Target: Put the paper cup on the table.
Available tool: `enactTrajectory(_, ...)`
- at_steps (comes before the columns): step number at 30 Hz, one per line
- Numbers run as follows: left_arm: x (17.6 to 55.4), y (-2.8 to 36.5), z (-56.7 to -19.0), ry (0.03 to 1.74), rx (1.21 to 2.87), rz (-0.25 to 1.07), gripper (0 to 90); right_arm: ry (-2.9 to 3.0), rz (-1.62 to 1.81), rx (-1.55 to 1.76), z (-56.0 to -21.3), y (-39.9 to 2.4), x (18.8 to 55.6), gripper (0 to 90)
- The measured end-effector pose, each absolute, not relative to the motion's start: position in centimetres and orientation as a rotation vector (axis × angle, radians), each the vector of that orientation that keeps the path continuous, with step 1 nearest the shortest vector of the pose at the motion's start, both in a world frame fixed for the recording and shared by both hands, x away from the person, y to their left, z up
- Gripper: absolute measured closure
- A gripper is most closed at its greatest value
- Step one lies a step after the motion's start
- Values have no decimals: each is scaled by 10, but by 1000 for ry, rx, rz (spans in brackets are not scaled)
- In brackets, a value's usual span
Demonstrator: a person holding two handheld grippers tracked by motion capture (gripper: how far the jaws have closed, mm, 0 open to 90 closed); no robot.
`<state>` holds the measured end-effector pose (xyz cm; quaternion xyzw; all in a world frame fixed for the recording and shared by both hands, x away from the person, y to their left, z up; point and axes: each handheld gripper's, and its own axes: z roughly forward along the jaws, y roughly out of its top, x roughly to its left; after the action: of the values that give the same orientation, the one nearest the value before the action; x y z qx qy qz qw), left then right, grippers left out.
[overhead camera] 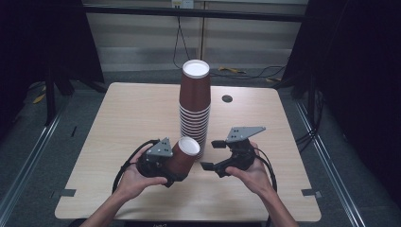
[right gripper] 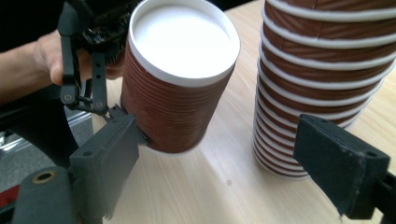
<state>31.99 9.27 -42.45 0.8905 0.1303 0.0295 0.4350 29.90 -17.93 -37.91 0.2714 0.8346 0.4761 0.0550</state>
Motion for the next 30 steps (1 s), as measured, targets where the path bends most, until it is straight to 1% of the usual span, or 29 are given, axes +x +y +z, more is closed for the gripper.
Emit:
enactTrajectory(11, 321, 91, -426, 289, 2290, 48, 159, 2628, 1323, 784, -383, -174, 303, 142)
enactTrajectory(15, 322, 90, -428, 284, 2313, 34, 159, 2669, 1296, 772, -383, -173, 304, 202)
enactTrajectory(20, 320, 88, -427, 266, 2345, 22, 159, 2729, 1255, 741, -384, -169, 303, 217)
enactTrajectory(23, 320, 86, -426, 244, 2379, 32, 159, 2762, 1209, 719, -388, -167, 305, 210)
enactTrajectory(30, 320, 76, -423, 209, 2430, 21, 159, 2806, 1177, 690, -388, -167, 304, 151)
